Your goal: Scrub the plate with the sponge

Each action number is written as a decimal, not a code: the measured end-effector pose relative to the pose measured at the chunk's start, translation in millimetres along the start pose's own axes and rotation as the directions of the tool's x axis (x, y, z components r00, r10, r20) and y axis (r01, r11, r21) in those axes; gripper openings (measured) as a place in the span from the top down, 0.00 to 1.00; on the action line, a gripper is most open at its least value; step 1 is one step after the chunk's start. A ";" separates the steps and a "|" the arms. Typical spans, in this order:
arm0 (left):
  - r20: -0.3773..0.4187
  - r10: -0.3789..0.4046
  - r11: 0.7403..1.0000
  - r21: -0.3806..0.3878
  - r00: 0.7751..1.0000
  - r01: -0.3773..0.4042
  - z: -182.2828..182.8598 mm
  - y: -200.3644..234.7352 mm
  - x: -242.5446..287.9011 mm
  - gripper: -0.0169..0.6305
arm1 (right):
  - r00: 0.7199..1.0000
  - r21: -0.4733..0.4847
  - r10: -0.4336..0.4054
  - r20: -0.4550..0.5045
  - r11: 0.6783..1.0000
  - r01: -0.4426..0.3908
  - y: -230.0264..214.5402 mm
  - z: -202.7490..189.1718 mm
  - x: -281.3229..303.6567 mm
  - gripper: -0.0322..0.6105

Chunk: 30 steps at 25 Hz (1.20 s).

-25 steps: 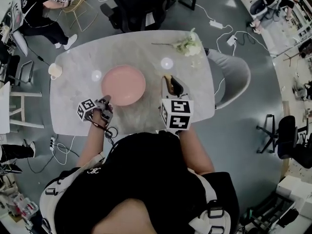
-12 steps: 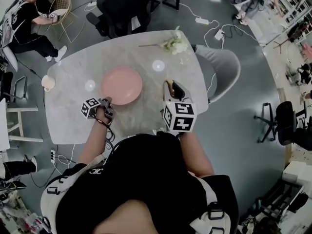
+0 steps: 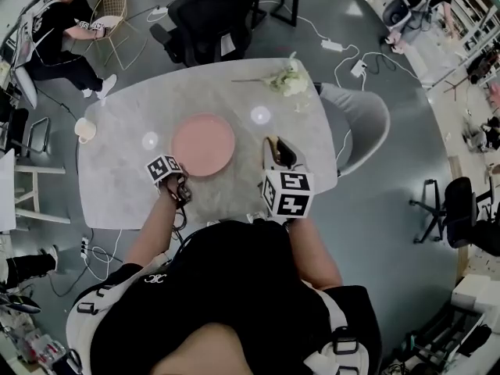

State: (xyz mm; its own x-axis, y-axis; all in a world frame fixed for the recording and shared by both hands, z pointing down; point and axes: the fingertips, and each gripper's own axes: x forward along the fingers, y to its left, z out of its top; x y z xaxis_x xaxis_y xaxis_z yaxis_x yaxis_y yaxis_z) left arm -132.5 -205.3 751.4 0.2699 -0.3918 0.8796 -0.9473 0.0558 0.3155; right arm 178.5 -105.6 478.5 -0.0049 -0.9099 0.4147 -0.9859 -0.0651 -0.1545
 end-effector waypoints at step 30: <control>0.769 -0.303 0.868 0.466 0.562 -0.170 91.0 -90.4 -357.1 0.97 | 0.865 -0.227 0.401 0.301 0.911 -0.343 161.3 69.7 16.9 0.84</control>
State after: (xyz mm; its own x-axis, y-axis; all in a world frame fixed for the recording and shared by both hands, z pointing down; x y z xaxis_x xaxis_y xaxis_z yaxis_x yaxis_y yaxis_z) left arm -159.0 -154.0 376.4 0.3057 -0.9439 0.1251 -0.9489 -0.3128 -0.0412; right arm 31.1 -160.1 398.1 -0.3492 -0.9367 0.0271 -0.9348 0.3462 -0.0791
